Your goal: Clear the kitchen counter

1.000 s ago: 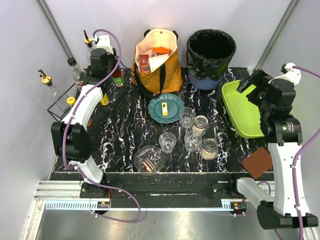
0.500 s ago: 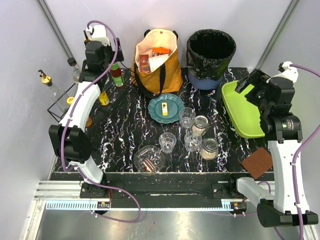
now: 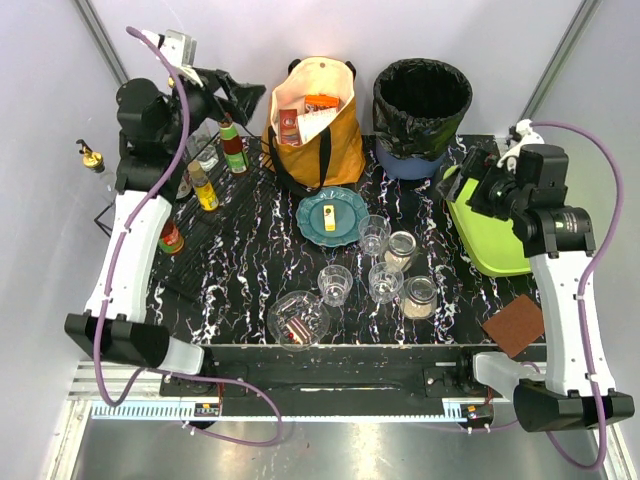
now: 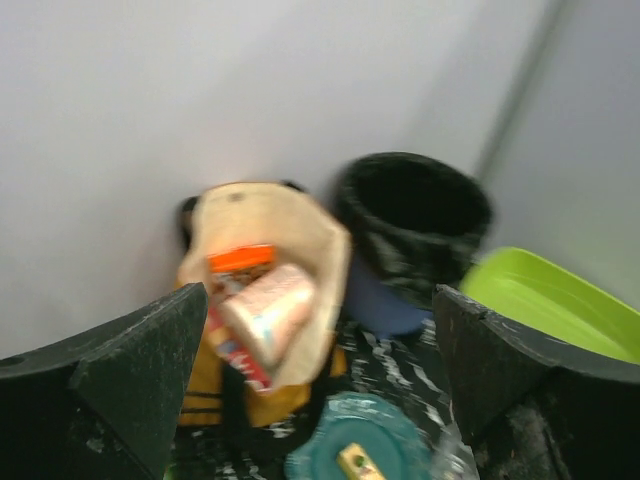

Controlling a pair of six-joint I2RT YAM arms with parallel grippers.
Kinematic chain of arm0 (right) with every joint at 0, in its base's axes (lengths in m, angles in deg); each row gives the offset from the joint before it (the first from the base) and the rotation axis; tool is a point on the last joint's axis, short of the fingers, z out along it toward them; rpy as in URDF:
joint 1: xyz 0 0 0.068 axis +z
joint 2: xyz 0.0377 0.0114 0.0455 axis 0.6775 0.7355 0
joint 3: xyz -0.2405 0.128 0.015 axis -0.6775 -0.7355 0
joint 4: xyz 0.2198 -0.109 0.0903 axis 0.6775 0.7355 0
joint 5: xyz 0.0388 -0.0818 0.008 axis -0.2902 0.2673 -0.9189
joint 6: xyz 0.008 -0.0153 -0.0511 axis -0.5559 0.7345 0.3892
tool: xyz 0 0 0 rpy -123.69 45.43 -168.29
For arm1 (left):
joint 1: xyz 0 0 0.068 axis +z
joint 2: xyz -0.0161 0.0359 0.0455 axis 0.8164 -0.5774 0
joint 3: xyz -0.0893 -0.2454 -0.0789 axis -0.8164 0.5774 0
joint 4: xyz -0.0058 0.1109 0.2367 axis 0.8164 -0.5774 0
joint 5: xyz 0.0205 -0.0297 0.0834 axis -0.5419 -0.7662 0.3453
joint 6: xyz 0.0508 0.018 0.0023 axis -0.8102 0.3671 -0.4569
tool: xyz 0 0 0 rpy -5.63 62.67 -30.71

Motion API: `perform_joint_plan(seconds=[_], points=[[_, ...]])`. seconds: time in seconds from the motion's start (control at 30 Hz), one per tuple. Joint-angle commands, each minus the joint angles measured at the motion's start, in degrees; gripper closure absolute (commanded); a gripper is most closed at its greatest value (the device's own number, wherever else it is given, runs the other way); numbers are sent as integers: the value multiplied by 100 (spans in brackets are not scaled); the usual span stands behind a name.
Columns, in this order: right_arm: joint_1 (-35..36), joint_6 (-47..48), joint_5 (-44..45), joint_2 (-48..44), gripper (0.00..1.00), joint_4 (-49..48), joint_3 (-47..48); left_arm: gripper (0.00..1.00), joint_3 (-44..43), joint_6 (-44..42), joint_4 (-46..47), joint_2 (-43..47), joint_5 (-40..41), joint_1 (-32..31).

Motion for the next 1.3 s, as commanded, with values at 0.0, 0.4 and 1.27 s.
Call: perform_joint_plan(seconds=[0.0,0.4,1.27], points=[[35,103,-444,-16,0,541,-326,1,396,995,454,429,-2159,-64],[1652,-328,760,432,0,1394,-1363,1,2452,1112,481,1458,-1115,-1935],[2347,-978,1419,1231,6,586,-2894,1,3816,893,595,2161,2991,-3176]])
